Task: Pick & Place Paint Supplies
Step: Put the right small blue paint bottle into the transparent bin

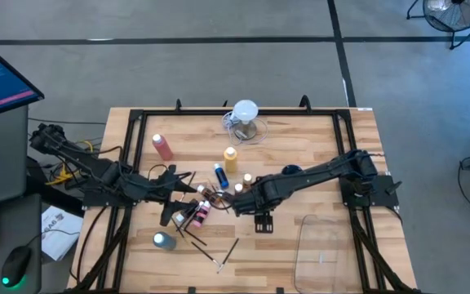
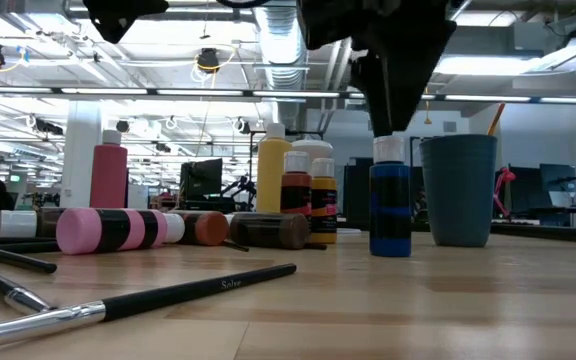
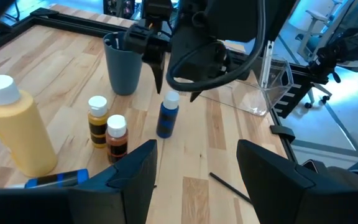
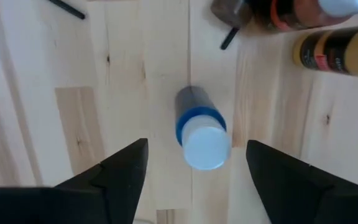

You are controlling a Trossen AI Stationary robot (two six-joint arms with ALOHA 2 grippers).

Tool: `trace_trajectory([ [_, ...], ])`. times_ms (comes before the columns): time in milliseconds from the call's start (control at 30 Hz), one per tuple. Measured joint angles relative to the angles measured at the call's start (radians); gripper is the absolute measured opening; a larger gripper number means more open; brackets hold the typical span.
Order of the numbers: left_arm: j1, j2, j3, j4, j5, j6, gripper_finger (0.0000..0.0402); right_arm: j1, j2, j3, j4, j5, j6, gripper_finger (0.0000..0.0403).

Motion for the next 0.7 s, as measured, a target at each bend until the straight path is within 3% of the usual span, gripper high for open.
trace_trajectory([
  [700, 0.000, 0.000, 0.000, 0.003, 0.000, 0.000, 0.0209, -0.008, 0.000, -0.099, 0.108, 0.000, 0.015, 0.0265],
])
